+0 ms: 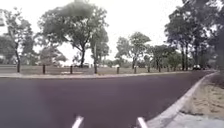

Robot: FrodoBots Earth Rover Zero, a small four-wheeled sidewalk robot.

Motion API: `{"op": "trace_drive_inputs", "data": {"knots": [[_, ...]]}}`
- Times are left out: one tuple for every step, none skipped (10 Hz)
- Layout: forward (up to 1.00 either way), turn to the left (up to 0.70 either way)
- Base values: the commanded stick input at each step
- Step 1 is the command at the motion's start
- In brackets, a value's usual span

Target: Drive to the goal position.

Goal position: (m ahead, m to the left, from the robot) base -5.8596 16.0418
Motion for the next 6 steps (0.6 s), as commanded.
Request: {"op": "trace_drive_inputs", "data": {"knots": [[0.00, 0.60], [0.00, 0.60], [0.00, 0.60], [0.00, 0.60], [0.00, 0.60], [0.00, 0.60]]}}
